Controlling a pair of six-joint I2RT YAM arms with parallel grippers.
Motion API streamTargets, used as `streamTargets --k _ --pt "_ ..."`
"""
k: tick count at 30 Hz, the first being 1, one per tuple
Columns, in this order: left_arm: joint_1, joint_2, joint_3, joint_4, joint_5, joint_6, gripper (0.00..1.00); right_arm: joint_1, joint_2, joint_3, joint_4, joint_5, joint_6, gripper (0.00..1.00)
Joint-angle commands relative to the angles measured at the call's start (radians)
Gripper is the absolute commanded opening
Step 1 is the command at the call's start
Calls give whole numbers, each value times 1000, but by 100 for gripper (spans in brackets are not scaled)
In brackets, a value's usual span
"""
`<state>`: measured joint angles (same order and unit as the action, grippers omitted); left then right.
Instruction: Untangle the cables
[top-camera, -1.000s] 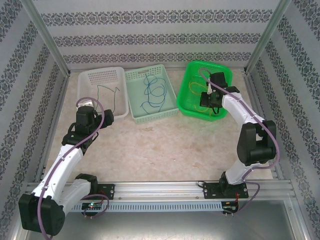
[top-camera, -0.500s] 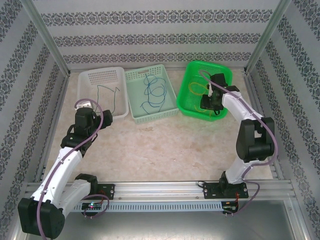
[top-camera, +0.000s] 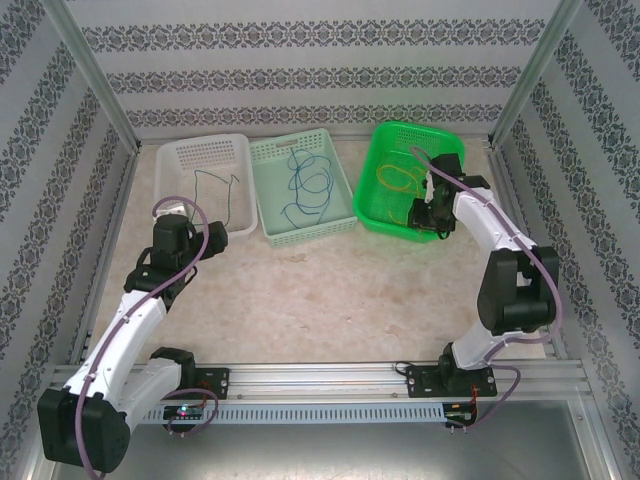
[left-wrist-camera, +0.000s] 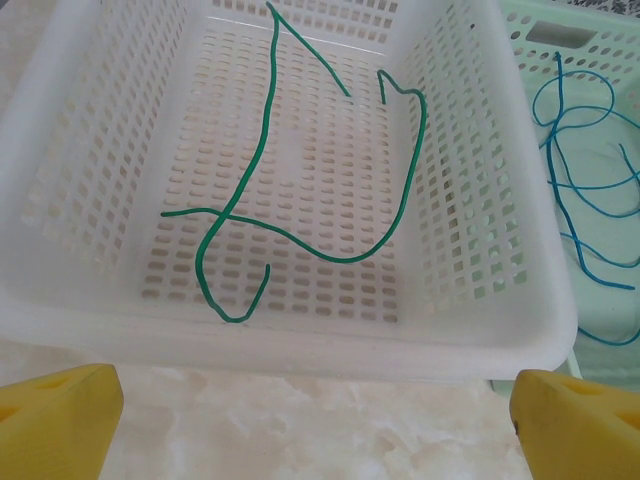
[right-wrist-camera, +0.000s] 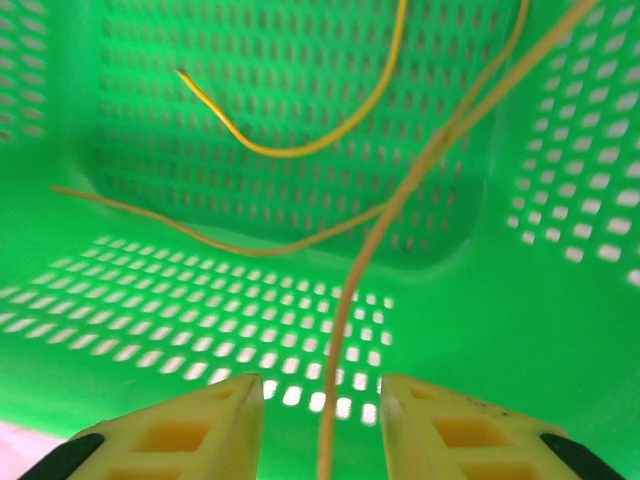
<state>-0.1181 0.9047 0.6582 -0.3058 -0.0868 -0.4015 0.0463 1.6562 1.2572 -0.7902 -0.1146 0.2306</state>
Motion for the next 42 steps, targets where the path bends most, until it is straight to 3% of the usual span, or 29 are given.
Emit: streamTargets --k 1,9,18,26,31,34,36,38,40,42 --pt "-8 -16 -18 9 -5 -17 100 -12 45 -4 -36 -20 -17 36" --pt "-9 -18 -19 5 -16 -13 100 -1 114 27 58 -58 5 0" --pt "-9 -12 -28 14 -16 -23 100 27 62 50 216 56 43 0" --pt "-9 -12 -35 8 -27 -22 100 27 215 38 356 123 45 0" --pt "-9 -14 -41 5 -33 -20 100 31 243 74 328 150 61 1" --pt "-8 -14 -44 9 -30 -24 100 33 250 102 249 118 49 34" --pt "-9 -13 -47 17 -27 -23 100 37 230 88 225 114 33 63" --pt "-9 -9 -45 15 -29 -20 100 38 169 32 259 99 33 74" --pt "-9 -5 -42 10 -33 -14 100 38 87 -30 304 72 38 92" --pt "-8 -4 -40 5 -47 -12 100 41 0 -78 322 57 38 98"
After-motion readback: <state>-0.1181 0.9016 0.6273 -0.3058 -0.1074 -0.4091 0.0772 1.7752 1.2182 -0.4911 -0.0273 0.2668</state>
